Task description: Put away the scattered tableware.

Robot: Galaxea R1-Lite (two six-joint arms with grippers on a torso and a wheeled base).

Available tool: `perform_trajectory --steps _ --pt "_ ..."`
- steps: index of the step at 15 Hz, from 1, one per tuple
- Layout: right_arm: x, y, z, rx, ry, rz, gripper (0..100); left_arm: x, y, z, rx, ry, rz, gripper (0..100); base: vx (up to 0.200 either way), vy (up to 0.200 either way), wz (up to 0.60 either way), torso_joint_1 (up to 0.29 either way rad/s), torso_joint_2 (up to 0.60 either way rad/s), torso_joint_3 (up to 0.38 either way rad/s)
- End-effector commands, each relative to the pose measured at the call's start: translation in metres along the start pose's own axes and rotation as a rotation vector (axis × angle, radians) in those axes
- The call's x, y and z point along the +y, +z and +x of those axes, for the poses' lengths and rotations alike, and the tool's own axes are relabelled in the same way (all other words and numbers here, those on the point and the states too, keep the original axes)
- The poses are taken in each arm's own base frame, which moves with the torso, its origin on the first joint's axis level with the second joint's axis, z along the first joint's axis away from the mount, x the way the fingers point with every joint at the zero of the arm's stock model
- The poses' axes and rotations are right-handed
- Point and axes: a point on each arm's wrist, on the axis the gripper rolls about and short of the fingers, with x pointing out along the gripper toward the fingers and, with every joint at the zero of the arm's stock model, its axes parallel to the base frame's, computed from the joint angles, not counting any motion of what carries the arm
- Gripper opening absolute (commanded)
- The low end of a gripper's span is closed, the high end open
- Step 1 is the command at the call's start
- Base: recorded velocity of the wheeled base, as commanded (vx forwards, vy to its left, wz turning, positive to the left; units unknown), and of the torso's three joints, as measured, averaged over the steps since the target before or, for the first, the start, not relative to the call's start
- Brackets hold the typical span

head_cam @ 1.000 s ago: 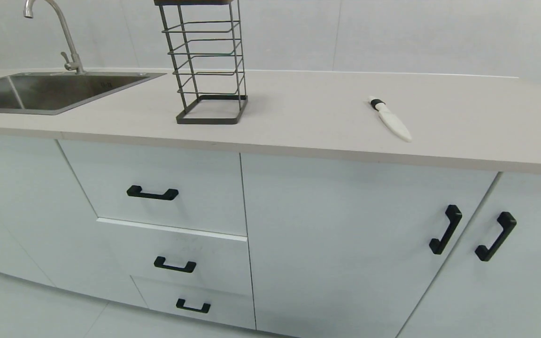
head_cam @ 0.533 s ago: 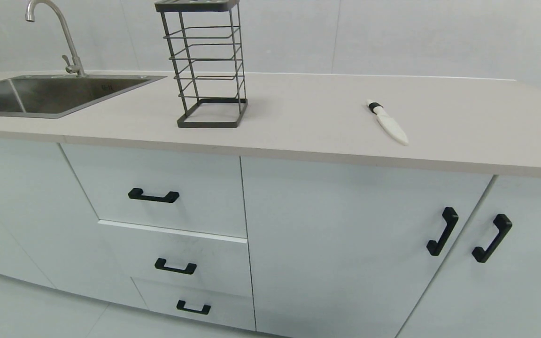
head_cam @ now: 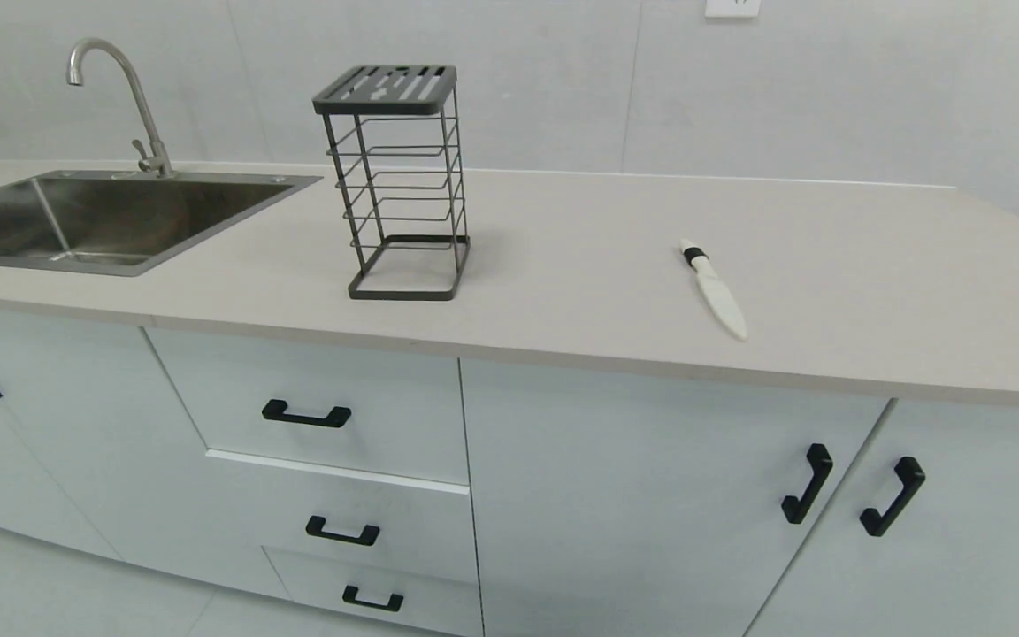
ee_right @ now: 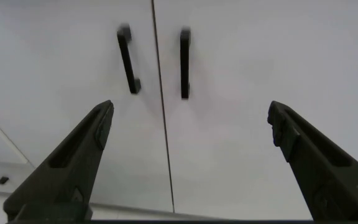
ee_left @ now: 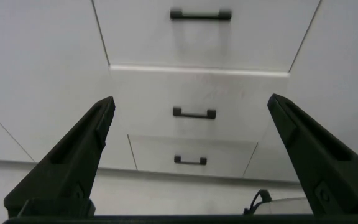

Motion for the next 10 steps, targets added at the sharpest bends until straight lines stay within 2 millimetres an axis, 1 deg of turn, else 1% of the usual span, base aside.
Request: perform_trajectory --steps 1,2,3,6,10 --pt "0.0 0.0 0.0001 0.002 0.0 0.0 100 0.0 0.0 0.0 0.0 0.0 0.0 100 0.0 0.0 0.0 0.036 -0.49 -0.246" --pt "0.0 0.0 0.0001 0.002 0.0 0.0 100 0.0 0.0 0.0 0.0 0.0 0.0 100 0.0 0.0 0.0 0.032 -0.5 -0.232" --pt "0.0 0.0 0.0001 0.002 0.0 0.0 100 0.0 0.0 0.0 0.0 0.0 -0.001 100 0.0 0.0 0.0 0.183 -0.49 -0.237" --pt "0.0 0.0 0.0001 0.002 0.0 0.0 100 0.0 0.0 0.0 0.0 0.0 -0.001 100 0.0 0.0 0.0 0.36 -0.48 -0.253" --pt "0.0 0.0 0.0001 0.002 0.0 0.0 100 0.0 0.0 0.0 0.0 0.0 -0.001 100 0.0 0.0 0.0 0.266 -0.49 -0.256"
